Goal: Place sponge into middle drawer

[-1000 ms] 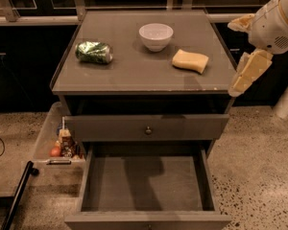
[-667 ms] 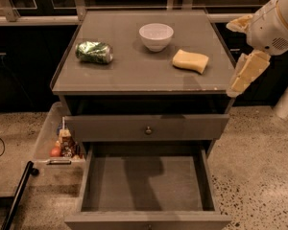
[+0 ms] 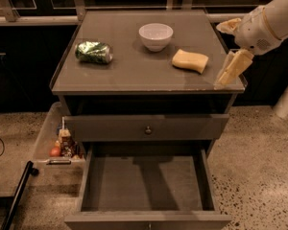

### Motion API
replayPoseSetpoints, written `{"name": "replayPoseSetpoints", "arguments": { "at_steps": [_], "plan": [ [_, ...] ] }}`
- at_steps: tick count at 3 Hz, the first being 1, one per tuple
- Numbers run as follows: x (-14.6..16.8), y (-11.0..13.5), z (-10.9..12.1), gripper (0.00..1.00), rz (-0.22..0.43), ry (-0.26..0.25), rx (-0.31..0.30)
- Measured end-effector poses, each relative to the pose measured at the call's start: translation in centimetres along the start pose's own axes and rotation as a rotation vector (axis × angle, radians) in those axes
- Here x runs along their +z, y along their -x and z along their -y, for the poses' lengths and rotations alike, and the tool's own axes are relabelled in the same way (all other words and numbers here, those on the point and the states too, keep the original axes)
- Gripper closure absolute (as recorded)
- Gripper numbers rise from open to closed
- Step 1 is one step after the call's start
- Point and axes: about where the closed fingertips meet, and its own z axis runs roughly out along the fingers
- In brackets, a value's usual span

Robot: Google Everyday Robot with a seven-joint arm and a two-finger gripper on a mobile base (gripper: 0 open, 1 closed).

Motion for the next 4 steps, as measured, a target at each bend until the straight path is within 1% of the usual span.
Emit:
{"name": "replayPoseSetpoints", "arguments": {
  "at_steps": [1, 2, 3, 4],
  "plan": [
    [3.2, -0.5, 2.8, 0.0, 0.079, 0.052, 0.048],
    [6.5, -0.7, 4.7, 0.0, 0.146, 0.11, 0.11],
    [8.9, -1.0, 6.0, 0.0, 0.156, 0.132, 0.151],
    [10.2, -1.8, 7.3, 0.0, 0.137, 0.109, 0.186]
  ]
}}
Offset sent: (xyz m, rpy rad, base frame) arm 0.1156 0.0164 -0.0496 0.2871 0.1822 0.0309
